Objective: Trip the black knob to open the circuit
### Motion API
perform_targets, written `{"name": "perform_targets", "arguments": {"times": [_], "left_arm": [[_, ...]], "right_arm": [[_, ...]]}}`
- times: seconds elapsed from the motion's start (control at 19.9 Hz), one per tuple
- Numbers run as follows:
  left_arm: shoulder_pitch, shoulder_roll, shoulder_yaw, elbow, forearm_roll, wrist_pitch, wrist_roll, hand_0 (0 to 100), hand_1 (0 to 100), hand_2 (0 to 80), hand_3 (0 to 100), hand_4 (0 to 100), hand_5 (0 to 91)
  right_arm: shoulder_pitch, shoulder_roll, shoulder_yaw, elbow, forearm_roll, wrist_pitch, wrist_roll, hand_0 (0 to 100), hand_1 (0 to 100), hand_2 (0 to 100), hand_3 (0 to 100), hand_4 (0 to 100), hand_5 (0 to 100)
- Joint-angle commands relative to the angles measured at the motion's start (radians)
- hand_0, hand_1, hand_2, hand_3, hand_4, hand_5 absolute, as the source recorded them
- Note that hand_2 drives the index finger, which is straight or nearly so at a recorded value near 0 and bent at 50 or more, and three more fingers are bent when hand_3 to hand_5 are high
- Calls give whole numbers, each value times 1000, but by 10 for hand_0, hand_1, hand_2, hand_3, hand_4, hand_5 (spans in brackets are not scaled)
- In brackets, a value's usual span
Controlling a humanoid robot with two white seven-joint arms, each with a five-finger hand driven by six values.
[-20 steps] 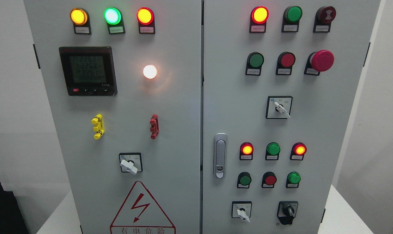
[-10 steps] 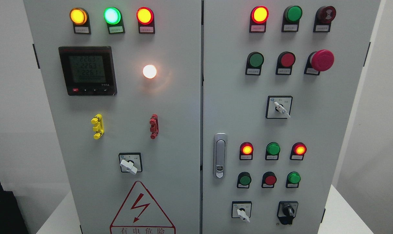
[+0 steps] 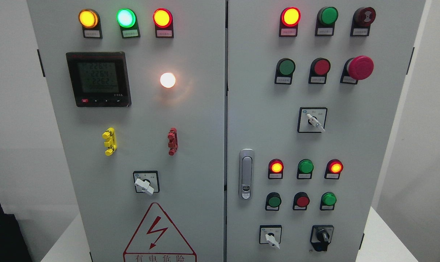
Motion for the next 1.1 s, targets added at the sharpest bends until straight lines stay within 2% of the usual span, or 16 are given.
{"name": "perform_targets", "arguments": {"times": [0.0, 0.1, 0.2, 0.5, 0.7, 1.05], "left_arm": [[0, -1, 1, 1, 2, 0, 0, 120, 389, 0, 0, 0, 0], [0, -1, 1, 1, 2, 0, 0, 120, 389, 0, 0, 0, 0], [0, -1, 1, 1, 2, 1, 0, 120, 389, 0, 0, 0, 0], [0, -1, 1, 1, 2, 0, 0, 120, 389, 0, 0, 0, 0], [0, -1, 1, 1, 2, 0, 0, 120, 389, 0, 0, 0, 0], [0, -1, 1, 1, 2, 1, 0, 120, 389, 0, 0, 0, 0]], "right_arm": [[-6, 2, -1, -81, -28, -8, -9, 512, 840, 0, 953, 845, 656], [-5, 6, -7, -151, -39, -4, -9, 573, 851, 0, 978, 865, 681], [-5, 34, -10, -211, -39, 1, -9, 661, 867, 0, 996, 882, 709], [7, 46, -10, -372, -39, 27, -15, 722, 891, 0, 1000, 915, 748], [9, 54, -10, -502, -41, 96, -23, 798, 920, 0, 1000, 948, 801], [3, 52, -10, -636, -51, 171, -23, 791, 921, 0, 1000, 987, 866]]}}
